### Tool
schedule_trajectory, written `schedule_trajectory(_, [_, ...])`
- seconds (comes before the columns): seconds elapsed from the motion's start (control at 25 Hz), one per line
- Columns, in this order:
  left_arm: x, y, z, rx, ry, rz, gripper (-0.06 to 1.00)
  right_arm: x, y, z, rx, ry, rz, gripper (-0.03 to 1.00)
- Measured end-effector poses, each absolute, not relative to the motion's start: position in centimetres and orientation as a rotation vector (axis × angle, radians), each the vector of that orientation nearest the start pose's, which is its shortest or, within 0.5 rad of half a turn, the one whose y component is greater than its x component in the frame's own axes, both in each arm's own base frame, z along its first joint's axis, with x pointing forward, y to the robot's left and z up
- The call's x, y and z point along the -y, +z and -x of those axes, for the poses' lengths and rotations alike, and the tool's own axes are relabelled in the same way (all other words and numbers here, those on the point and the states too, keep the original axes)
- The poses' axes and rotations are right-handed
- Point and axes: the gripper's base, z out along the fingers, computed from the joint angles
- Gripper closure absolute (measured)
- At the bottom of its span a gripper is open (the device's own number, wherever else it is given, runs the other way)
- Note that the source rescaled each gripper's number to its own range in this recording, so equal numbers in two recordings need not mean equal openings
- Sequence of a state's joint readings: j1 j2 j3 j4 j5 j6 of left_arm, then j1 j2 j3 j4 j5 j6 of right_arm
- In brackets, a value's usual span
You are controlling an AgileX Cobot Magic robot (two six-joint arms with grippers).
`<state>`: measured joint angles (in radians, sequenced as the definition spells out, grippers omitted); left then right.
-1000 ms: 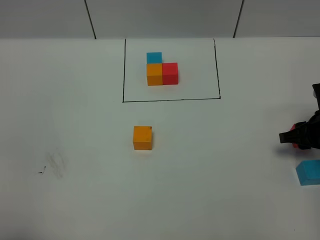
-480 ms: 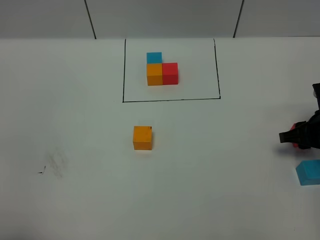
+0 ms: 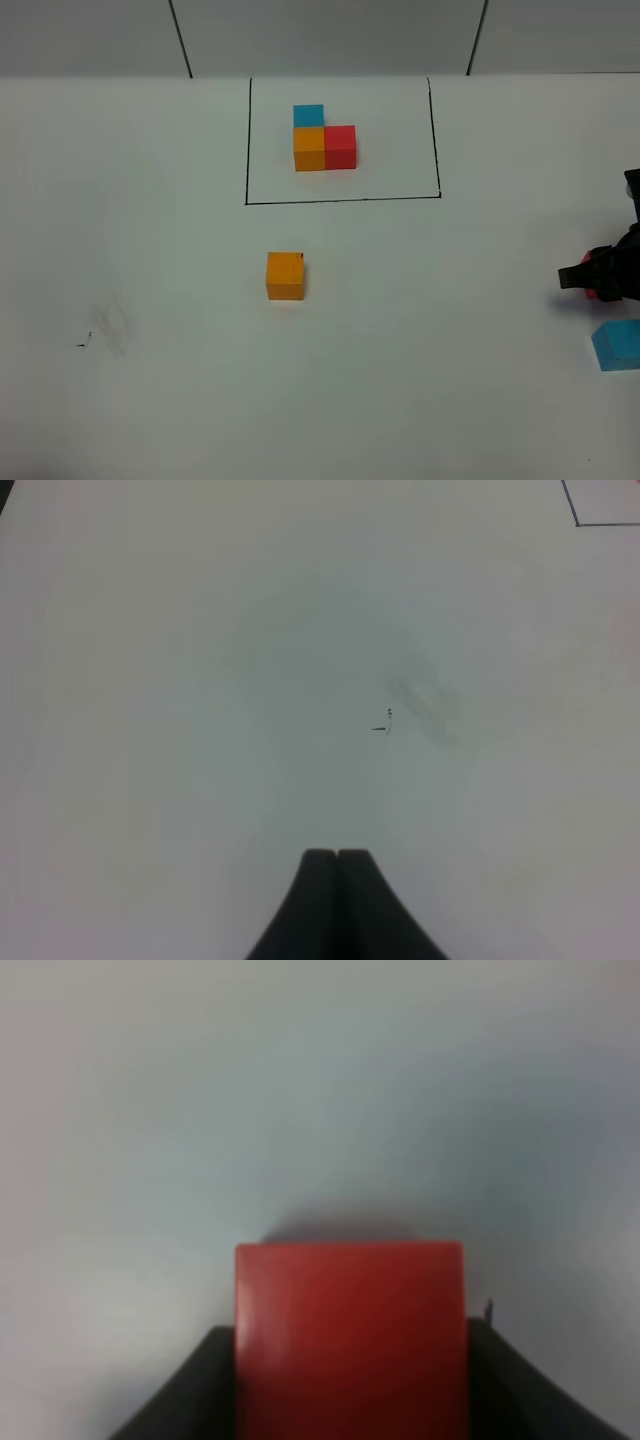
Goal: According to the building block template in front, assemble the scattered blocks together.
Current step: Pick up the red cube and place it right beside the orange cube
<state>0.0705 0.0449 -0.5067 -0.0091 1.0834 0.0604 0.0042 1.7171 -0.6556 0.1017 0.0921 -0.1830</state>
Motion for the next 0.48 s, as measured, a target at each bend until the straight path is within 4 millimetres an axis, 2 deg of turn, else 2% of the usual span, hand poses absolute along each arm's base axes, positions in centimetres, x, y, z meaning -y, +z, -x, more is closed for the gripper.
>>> schedule_trajectory(0.2, [0.1, 27.7, 0.0, -2.106, 0.068, 0.010, 0.94, -0.2, 12.6, -28.1, -2.638, -0.011, 0.118, 0.54])
schedule_trajectory(0.48, [0.1, 27.7, 0.0, -2.106, 0.068, 0.010, 0.94, -0.3, 15.1, -27.3, -2.614, -0.002, 0.121, 0.54])
